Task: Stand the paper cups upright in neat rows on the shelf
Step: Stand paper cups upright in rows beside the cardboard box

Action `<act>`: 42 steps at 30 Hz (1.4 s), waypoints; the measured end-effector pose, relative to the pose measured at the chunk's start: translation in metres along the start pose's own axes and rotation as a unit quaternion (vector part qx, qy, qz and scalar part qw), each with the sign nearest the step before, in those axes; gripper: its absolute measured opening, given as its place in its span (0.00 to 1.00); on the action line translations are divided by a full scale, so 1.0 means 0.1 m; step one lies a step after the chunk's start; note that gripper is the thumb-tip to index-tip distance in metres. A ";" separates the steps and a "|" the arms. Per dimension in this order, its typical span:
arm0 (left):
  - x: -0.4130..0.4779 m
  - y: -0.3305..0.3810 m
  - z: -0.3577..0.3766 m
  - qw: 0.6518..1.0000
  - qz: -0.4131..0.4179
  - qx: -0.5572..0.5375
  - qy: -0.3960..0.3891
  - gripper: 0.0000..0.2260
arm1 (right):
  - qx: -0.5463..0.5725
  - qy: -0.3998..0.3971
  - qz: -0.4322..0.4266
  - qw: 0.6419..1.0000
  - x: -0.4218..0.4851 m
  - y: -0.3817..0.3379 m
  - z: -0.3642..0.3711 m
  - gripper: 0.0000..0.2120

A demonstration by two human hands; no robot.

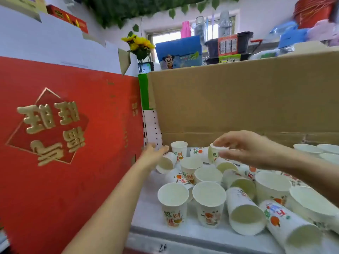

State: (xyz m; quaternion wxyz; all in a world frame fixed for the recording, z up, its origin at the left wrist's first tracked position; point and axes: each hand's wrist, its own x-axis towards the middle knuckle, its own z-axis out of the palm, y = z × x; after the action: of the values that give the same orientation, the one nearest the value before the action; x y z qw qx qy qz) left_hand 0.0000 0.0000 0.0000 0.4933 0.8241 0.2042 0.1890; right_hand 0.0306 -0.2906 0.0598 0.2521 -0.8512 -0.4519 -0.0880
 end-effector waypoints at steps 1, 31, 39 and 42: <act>0.06 -0.02 0.04 0.999 -0.020 0.025 -0.009 0.35 | -0.040 -0.009 0.012 0.999 0.15 0.08 0.06 0.14; 0.57 0.00 -0.10 0.924 0.110 0.345 -0.125 0.29 | -0.443 -0.140 -0.088 0.881 1.45 0.91 0.79 0.31; 0.67 0.04 -0.05 0.908 0.156 0.349 -0.172 0.41 | -0.453 -0.189 -0.074 0.868 1.41 1.05 0.88 0.35; 0.69 0.02 -0.06 0.943 0.099 0.286 -0.134 0.46 | -0.448 -0.176 -0.070 0.874 1.38 1.10 0.85 0.36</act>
State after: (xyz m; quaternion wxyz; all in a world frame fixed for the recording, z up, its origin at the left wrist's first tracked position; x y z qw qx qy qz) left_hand 0.0555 0.0395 0.0116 0.2379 0.9645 0.0987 0.0584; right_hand 0.1933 -0.1983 0.0000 -0.2471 -0.8405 -0.4592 -0.1471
